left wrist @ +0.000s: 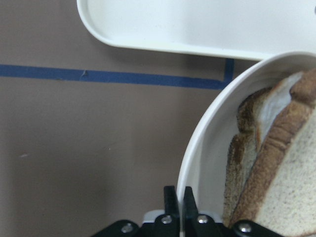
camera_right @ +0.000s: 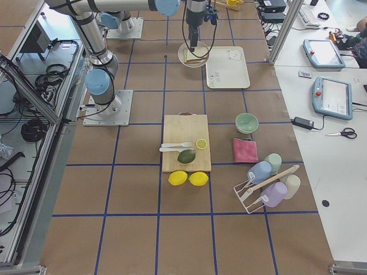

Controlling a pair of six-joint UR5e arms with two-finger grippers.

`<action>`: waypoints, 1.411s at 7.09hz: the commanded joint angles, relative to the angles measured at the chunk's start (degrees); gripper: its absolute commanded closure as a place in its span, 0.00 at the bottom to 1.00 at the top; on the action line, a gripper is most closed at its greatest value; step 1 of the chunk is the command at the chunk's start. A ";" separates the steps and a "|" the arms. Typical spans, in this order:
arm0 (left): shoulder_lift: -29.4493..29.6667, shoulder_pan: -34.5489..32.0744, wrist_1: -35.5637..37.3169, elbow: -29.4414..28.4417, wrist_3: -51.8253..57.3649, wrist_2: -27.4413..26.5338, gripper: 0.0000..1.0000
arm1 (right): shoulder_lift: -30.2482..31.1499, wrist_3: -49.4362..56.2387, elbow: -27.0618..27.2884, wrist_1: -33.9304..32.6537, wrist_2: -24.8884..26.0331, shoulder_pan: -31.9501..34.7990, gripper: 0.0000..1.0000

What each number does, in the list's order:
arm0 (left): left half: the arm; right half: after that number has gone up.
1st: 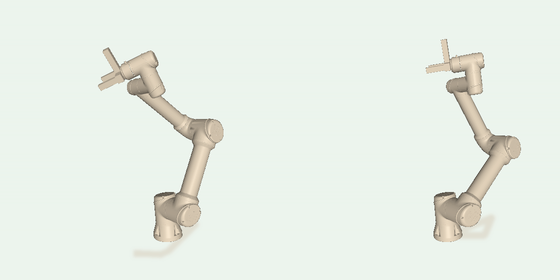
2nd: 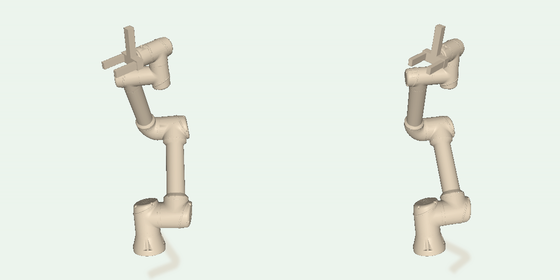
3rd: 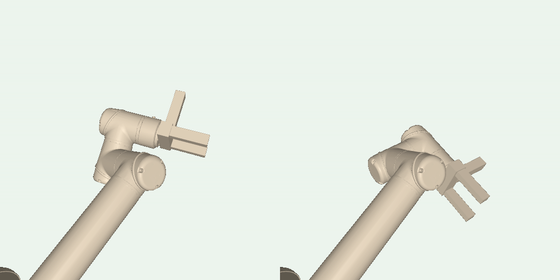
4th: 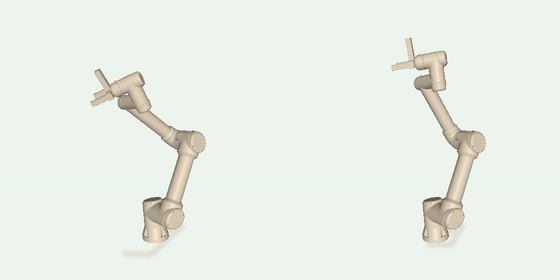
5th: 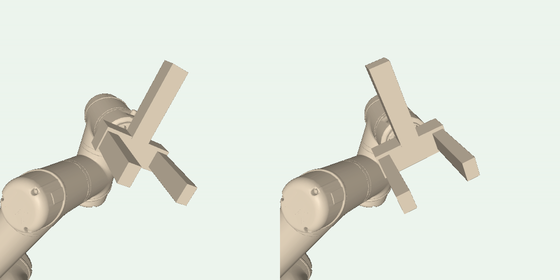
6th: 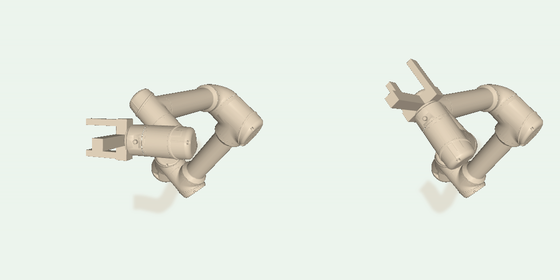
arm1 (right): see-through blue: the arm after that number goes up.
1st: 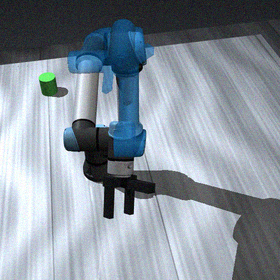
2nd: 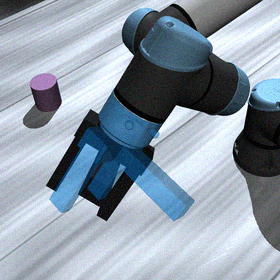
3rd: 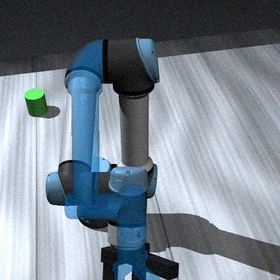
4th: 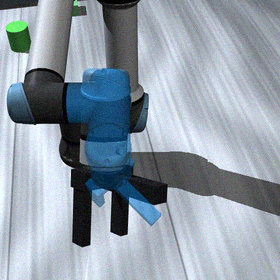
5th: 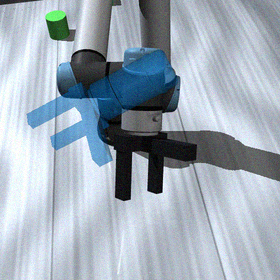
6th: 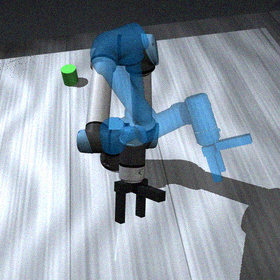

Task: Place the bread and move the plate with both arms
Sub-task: 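Slide the plate with the left gripper onto the bear-printed tray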

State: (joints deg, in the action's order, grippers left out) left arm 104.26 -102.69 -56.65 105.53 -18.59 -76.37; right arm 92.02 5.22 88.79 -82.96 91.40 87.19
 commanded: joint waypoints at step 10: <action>23.53 6.62 -3.40 -26.34 2.67 5.88 1.00 | 0.00 0.66 1.12 0.00 -0.08 0.00 0.00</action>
State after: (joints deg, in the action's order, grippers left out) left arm 126.41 -96.23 -61.30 79.27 -16.58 -70.64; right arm 92.02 5.66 89.89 -82.97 91.28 87.19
